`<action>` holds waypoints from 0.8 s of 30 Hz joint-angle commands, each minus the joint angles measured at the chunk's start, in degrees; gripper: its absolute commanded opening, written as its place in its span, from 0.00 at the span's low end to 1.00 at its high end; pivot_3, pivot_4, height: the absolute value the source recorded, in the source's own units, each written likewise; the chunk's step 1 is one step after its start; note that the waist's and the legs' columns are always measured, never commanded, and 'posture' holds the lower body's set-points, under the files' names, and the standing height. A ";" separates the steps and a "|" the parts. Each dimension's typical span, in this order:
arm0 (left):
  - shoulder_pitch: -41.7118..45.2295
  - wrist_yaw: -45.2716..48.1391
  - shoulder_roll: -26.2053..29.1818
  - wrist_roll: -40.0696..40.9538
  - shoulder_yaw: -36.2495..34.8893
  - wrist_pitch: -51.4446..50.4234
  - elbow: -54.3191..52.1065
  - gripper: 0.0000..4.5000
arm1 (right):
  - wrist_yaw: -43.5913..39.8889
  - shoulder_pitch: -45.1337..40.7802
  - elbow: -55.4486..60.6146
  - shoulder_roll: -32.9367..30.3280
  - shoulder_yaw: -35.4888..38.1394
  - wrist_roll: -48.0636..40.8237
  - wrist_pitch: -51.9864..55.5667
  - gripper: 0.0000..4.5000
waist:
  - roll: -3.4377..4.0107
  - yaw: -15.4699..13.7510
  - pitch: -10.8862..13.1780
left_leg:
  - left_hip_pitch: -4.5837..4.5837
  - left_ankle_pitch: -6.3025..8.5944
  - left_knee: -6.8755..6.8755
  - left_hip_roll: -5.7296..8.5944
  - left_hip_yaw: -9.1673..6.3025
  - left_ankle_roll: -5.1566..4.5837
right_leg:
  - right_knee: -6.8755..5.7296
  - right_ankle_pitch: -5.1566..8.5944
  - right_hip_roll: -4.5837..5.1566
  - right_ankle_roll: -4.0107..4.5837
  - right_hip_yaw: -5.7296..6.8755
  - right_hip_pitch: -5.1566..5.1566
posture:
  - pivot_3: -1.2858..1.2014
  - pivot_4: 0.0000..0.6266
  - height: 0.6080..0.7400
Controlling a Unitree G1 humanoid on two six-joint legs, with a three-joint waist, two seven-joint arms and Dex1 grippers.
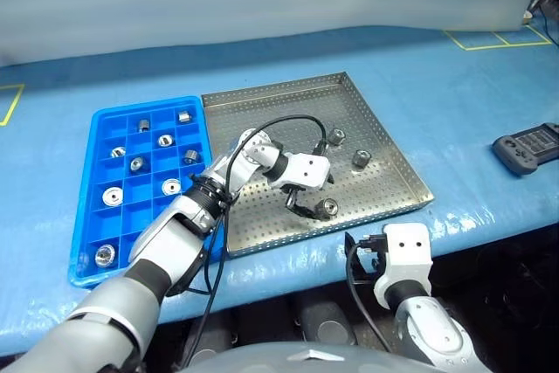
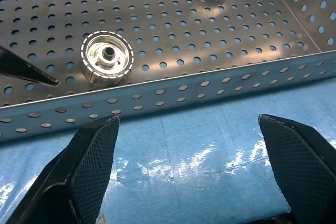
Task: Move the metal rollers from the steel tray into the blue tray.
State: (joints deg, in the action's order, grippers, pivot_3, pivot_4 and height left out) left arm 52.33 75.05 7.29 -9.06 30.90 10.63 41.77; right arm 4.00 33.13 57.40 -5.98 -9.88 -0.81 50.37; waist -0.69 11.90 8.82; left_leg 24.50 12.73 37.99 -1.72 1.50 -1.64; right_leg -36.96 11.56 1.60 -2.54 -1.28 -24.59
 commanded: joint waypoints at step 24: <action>3.22 -3.66 -6.09 -1.99 -2.01 2.74 11.14 0.39 | 1.45 -3.57 2.31 0.11 -0.08 0.70 -0.45 1.00 | -0.03 4.23 0.01 | -0.04 0.01 -0.03 0.02 0.00 -0.02 | 0.01 0.01 0.03 -0.06 -0.03 0.04 | 0.39 0.24 1.00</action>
State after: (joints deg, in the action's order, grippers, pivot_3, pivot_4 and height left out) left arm 54.71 70.78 1.10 -12.59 30.74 13.26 55.44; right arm 5.92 30.47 57.39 -5.87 -10.36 -0.34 49.57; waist -0.72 16.13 8.83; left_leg 24.46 12.73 37.96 -1.70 1.50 -1.67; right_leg -36.94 11.55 1.63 -2.62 -1.33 -24.56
